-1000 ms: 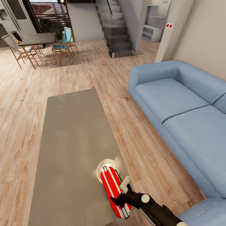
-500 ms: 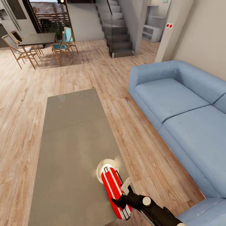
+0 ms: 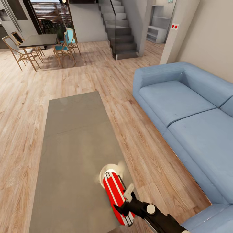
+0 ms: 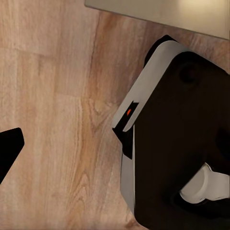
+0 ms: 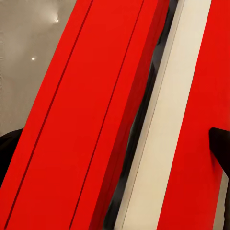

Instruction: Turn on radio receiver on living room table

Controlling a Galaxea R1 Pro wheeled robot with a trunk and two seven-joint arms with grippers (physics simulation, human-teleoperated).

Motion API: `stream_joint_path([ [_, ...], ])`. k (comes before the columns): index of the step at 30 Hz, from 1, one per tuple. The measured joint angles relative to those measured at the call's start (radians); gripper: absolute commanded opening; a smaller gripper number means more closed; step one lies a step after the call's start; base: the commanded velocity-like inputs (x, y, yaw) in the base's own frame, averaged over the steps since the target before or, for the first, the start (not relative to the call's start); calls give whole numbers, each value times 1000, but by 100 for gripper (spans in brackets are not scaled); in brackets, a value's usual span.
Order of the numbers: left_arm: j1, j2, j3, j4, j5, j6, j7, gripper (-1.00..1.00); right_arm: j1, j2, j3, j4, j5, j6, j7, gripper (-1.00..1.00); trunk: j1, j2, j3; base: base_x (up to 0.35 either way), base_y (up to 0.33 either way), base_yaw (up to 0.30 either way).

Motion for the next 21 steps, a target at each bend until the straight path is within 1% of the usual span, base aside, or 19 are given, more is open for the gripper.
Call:
stream_joint_path([
  [3, 0, -5, 0, 0, -1, 0, 0, 100, 0, 16, 0, 49, 31, -42, 0, -100, 0, 0, 0, 0, 0, 0],
  [4, 0, -6, -1, 0, -2, 0, 0, 100, 0, 19, -1, 57, 34, -48, 0, -100, 0, 0, 0, 0, 0, 0],
  [5, 0, -8, -1, 0, -11, 0, 0, 100, 0, 23, -2, 69, 39, -55, 0, -100, 0, 0, 0, 0, 0, 0],
  [6, 0, -11, 0, 0, -27, 0, 0, 100, 0, 26, -1, 78, 43, -63, 0, -100, 0, 0, 0, 0, 0, 0],
  [9, 0, -17, -1, 1, -99, -1, 0, 100, 0, 29, -2, 88, 47, -77, 0, -100, 0, 0, 0, 0, 0, 0],
  [12, 0, -20, -1, 2, -128, -1, 0, 100, 0, 30, -3, 91, 48, -81, 0, -100, 0, 0, 0, 0, 0, 0],
  [14, 0, -22, 0, 14, -137, -1, 0, 100, -1, 30, -3, 92, 49, -82, 0, -100, 0, 0, 0, 0, 0, 0],
  [16, 0, -19, 0, 47, -143, -2, 1, 100, -1, 30, -3, 92, 49, -83, 0, -100, 0, 0, 0, 0, 0, 0],
  [19, 0, -14, 1, 79, -147, -3, 1, 100, -2, 30, -3, 92, 50, -84, 0, -100, 0, 0, 0, 0, 0, 0],
  [21, 0, -14, 1, 85, -148, -3, 1, 100, -1, 30, -3, 92, 50, -84, 0, -100, 0, 0, 0, 0, 0, 0],
])
